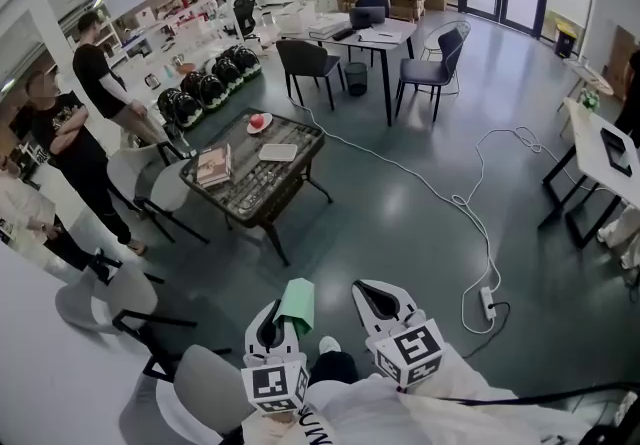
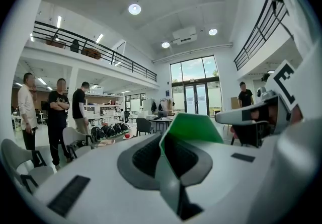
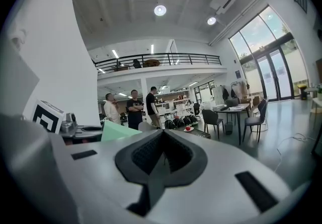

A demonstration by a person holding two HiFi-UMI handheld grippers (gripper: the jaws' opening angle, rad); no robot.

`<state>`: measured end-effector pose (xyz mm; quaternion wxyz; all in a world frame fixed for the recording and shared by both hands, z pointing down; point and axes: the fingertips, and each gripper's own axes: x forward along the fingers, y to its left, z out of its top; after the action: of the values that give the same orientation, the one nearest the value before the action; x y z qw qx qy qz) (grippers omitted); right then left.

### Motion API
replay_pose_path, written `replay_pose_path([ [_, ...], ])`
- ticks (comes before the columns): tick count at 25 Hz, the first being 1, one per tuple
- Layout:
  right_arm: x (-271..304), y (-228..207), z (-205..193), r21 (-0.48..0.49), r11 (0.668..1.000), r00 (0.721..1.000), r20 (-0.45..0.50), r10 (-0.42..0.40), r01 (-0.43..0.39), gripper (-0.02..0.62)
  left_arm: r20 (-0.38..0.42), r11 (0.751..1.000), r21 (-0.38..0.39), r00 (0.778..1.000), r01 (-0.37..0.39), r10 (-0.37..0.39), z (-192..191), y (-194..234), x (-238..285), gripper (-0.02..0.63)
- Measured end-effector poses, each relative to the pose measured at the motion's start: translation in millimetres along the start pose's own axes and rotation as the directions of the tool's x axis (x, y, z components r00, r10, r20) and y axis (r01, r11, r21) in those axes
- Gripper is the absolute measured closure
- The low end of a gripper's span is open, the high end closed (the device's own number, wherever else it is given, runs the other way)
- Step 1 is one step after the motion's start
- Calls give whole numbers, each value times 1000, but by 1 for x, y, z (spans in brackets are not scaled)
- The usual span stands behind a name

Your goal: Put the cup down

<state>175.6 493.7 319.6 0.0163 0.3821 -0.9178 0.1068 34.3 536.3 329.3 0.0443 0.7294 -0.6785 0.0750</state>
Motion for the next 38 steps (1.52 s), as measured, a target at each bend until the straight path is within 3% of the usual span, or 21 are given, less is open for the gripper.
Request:
replay_pose_path([
  [10, 62, -29, 3, 2, 1000, 1000, -4, -27, 27, 591, 4, 1000, 12, 1000, 15, -15, 2, 28, 71, 572],
  [27, 297, -94, 28, 18, 999, 996, -79, -44, 45, 591, -49, 998, 22, 997, 66, -65, 27, 154, 281, 572],
  [38, 391, -112, 36, 13, 997, 990, -118, -76, 78, 591, -74, 993, 1, 990, 119, -118, 29, 206, 361, 572],
])
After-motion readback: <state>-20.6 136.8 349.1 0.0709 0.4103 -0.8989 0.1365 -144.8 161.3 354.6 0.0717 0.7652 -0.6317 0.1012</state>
